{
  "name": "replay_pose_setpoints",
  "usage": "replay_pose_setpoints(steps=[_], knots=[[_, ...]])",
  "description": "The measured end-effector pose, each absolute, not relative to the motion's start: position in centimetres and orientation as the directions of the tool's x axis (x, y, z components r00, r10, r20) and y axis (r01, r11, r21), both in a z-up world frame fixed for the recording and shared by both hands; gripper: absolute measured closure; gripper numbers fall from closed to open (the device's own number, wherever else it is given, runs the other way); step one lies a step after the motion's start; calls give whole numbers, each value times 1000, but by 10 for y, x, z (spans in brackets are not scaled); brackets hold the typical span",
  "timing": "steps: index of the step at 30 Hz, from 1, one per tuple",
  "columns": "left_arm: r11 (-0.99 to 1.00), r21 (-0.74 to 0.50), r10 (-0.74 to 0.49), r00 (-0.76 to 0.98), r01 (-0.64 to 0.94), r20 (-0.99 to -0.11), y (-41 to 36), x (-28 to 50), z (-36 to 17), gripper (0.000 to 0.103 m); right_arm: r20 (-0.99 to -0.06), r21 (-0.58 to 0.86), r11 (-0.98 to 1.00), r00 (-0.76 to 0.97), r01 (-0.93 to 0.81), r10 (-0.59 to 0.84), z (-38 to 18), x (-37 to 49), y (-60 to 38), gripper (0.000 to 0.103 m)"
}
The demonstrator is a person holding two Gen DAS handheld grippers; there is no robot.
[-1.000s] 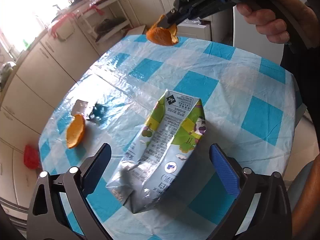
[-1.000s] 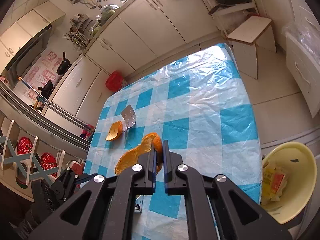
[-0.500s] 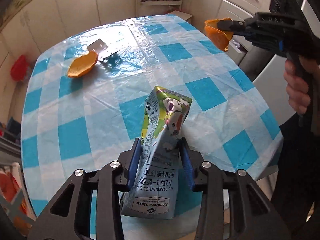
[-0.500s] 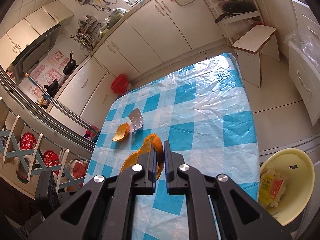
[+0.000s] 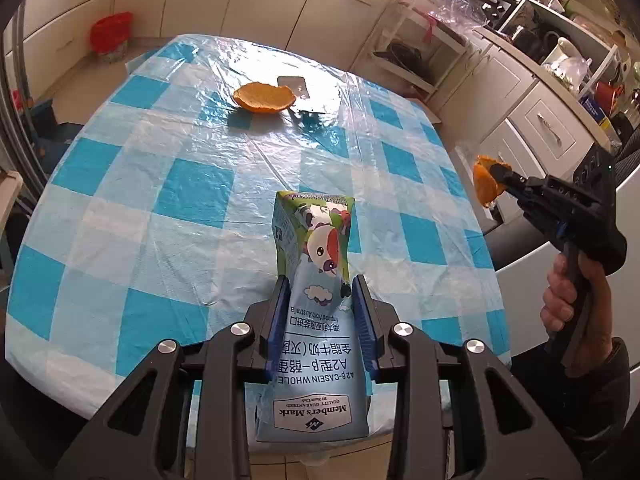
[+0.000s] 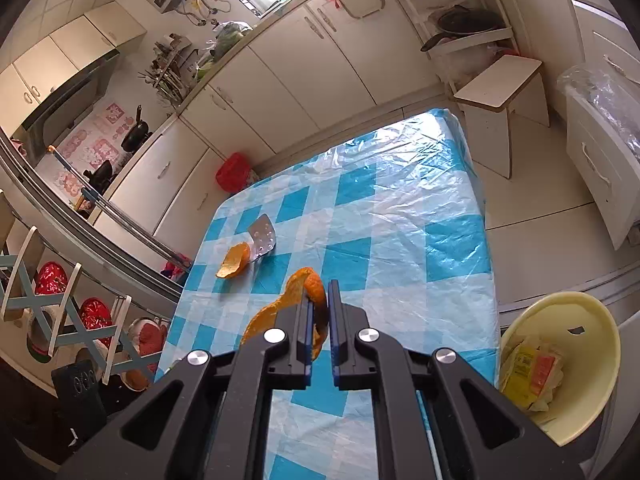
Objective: Collect trash
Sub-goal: 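Carry the carton with the left and the peel with the right toward the yellow bin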
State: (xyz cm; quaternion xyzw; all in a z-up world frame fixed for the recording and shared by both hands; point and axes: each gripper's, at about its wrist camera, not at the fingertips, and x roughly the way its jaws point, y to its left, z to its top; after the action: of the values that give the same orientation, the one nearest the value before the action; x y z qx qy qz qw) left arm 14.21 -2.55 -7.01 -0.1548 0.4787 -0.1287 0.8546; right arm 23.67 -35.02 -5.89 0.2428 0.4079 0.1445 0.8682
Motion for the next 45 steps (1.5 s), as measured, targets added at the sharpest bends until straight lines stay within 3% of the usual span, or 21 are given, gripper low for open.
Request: replay_pose_setpoints(steps=[45], knots=[[903, -429, -371, 573, 37, -731, -2, 129, -50, 73, -637, 524, 850, 639, -53, 431, -63, 233, -356, 94]])
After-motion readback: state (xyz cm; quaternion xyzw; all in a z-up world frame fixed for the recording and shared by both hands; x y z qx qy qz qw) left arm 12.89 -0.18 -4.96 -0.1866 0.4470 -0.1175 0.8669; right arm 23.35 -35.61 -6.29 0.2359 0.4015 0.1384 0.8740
